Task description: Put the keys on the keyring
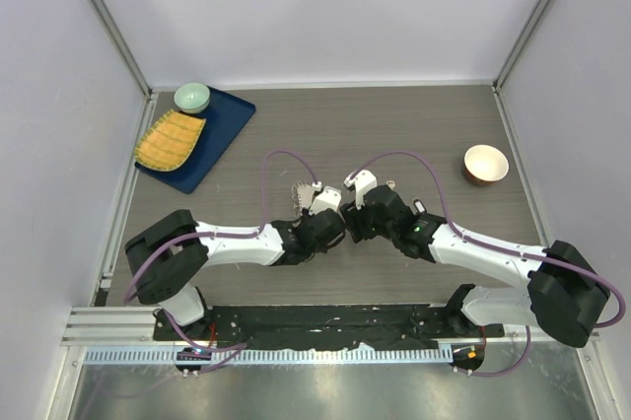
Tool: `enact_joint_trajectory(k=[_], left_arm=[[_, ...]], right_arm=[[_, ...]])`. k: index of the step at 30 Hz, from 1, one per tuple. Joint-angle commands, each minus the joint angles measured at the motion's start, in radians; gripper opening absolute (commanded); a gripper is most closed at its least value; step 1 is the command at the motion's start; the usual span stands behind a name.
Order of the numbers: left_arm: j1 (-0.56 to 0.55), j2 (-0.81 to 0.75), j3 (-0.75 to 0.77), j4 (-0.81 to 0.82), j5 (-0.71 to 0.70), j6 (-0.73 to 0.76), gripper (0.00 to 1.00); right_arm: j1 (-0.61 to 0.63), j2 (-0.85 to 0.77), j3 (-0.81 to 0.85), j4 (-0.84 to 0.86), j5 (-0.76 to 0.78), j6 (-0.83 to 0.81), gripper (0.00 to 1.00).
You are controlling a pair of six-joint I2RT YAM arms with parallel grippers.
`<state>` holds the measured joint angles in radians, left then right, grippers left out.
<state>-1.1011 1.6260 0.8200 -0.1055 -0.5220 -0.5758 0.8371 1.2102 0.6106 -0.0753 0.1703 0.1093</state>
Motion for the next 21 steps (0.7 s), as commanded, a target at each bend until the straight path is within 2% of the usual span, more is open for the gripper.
enact_joint_trajectory(k=[1, 10, 21], left_arm=[[-0.017, -0.009, 0.034, -0.003, -0.076, -0.022, 0.22], [-0.037, -0.009, 0.044, -0.028, -0.136, -0.025, 0.29], [-0.037, 0.046, 0.065, -0.045, -0.136, -0.038, 0.27]], right_arm=[[-0.003, -0.024, 0.011, 0.039, 0.011, 0.006, 0.63], [-0.003, -0.015, 0.017, 0.039, 0.006, 0.004, 0.63], [-0.003, -0.026, 0.006, 0.039, 0.009, 0.009, 0.63]])
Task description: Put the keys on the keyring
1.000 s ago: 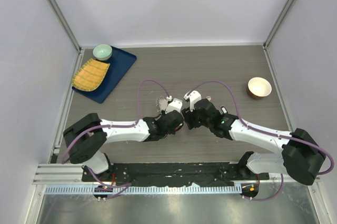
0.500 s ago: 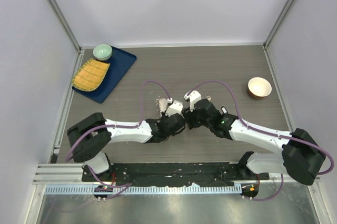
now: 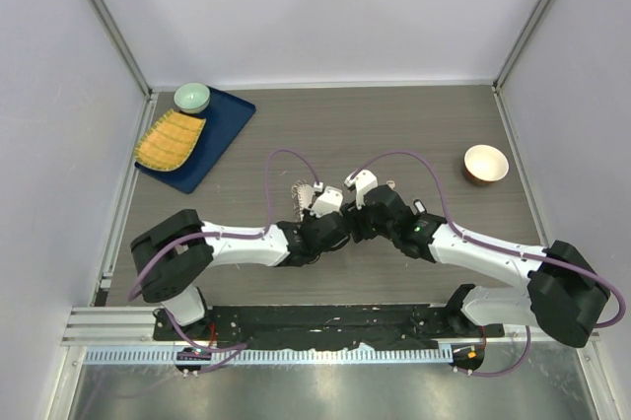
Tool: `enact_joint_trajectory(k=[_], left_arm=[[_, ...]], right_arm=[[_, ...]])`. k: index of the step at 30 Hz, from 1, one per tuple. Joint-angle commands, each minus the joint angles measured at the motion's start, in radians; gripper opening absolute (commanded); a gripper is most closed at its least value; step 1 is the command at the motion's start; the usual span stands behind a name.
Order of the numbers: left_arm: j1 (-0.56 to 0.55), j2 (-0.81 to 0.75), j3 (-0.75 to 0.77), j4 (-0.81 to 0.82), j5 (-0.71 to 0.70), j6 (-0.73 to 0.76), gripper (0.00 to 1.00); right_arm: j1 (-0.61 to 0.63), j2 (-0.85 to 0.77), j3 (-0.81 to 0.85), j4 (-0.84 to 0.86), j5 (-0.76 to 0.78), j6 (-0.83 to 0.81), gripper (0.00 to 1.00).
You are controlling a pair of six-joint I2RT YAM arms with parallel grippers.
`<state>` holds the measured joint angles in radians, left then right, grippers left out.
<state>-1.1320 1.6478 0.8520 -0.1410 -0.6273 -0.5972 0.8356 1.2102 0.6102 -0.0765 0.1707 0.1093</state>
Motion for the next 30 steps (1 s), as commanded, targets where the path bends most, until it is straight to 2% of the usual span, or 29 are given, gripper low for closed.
enact_joint_trajectory(k=[1, 15, 21, 27, 30], left_arm=[[-0.006, 0.027, 0.036, -0.014, -0.034, -0.019, 0.27], [-0.006, 0.058, 0.067, -0.107, -0.069, -0.062, 0.25], [-0.006, 0.061, 0.070, -0.134, -0.089, -0.081, 0.16], [-0.006, 0.020, 0.062, -0.141, -0.100, -0.076, 0.01], [-0.006, -0.029, 0.056, -0.158, -0.100, -0.069, 0.00]], right_arm=[[-0.001, -0.028, 0.005, 0.041, 0.009, 0.009, 0.63], [-0.001, -0.028, 0.003, 0.044, 0.006, 0.012, 0.63], [-0.001, -0.029, -0.001, 0.046, 0.004, 0.015, 0.63], [-0.001, -0.038, -0.001, 0.046, 0.001, 0.015, 0.63], [-0.001, -0.046, -0.001, 0.044, 0.003, 0.013, 0.63]])
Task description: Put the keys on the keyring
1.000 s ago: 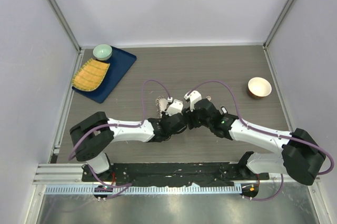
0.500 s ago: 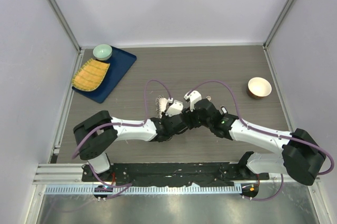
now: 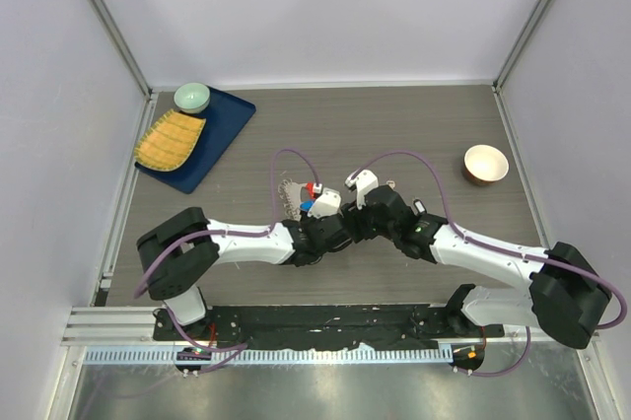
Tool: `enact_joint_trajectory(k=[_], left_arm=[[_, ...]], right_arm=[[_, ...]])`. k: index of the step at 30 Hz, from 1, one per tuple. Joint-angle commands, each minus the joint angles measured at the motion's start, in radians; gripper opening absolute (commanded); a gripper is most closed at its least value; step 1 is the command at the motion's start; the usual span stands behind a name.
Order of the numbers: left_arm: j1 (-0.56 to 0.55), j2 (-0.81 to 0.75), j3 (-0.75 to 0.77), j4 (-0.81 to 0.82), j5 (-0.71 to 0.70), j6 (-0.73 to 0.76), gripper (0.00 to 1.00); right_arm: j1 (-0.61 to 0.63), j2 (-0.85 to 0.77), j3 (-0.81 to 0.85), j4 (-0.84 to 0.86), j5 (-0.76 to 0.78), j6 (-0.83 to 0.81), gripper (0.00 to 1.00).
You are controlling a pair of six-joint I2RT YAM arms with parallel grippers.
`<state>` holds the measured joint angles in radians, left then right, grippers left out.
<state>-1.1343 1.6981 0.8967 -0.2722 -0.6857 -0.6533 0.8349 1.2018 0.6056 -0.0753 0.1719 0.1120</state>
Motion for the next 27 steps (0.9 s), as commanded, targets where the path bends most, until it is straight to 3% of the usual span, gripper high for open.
enact_joint_trajectory(k=[1, 11, 16, 27], left_arm=[[-0.004, -0.093, 0.010, -0.035, -0.040, -0.008, 0.00], [0.008, -0.296, -0.077, -0.010, 0.083, 0.063, 0.00], [0.037, -0.359, -0.146, 0.068, 0.246, 0.121, 0.00], [0.111, -0.541, -0.384, 0.277, 0.488, 0.170, 0.00]], right_arm=[[0.000, -0.042, 0.005, 0.042, -0.002, 0.011, 0.63], [0.000, -0.071, 0.014, 0.045, -0.052, 0.009, 0.63], [0.001, -0.076, 0.008, 0.069, -0.126, 0.011, 0.63], [0.000, -0.033, -0.092, 0.411, -0.423, 0.130, 0.62]])
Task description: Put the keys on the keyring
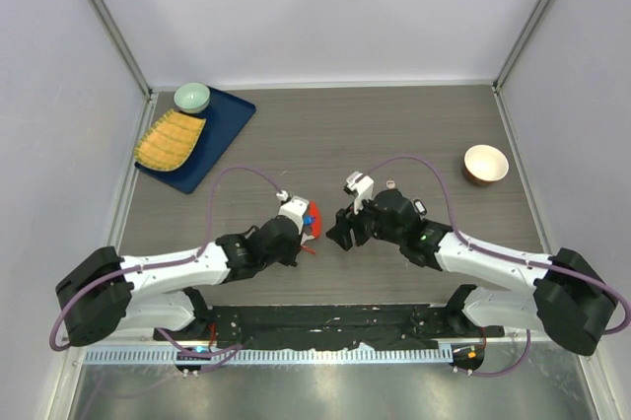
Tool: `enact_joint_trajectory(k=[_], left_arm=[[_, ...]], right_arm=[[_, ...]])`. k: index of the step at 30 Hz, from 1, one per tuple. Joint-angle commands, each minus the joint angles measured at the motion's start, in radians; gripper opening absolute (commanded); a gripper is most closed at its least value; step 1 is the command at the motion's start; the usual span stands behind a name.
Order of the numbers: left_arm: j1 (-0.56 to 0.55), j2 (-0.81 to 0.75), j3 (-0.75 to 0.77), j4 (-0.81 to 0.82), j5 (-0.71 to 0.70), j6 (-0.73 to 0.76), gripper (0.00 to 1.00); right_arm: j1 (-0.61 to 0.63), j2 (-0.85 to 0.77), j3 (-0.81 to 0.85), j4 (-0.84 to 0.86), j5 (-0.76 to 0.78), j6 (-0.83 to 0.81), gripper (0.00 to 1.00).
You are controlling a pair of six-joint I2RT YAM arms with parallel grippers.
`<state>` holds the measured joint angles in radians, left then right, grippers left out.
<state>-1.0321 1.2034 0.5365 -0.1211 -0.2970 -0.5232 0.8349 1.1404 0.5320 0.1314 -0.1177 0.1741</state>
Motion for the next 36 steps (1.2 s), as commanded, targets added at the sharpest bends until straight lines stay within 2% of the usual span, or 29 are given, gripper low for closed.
enact_joint_trajectory(k=[1, 5, 10, 21, 26, 28, 36], left_arm=[[0.010, -0.053, -0.030, 0.155, 0.108, 0.046, 0.00], [0.012, -0.076, -0.070, 0.196, 0.131, 0.054, 0.00], [0.014, -0.096, -0.113, 0.261, 0.156, 0.065, 0.00], [0.015, -0.103, -0.124, 0.282, 0.173, 0.077, 0.00], [0.015, -0.117, -0.132, 0.281, 0.164, 0.075, 0.00], [0.015, -0.128, -0.135, 0.276, 0.142, 0.072, 0.00], [0.070, -0.177, -0.167, 0.279, 0.122, 0.049, 0.00]], right_arm=[[0.000, 0.063, -0.014, 0.220, -0.149, 0.074, 0.62], [0.000, 0.146, -0.006, 0.318, -0.204, 0.114, 0.58], [0.000, 0.228, 0.022, 0.361, -0.266, 0.123, 0.51], [0.001, 0.346, 0.034, 0.465, -0.333, 0.159, 0.42], [0.001, 0.404, 0.059, 0.476, -0.390, 0.171, 0.32], [0.001, 0.407, 0.056, 0.470, -0.415, 0.166, 0.26], [0.000, 0.346, 0.028, 0.311, -0.419, 0.087, 0.05]])
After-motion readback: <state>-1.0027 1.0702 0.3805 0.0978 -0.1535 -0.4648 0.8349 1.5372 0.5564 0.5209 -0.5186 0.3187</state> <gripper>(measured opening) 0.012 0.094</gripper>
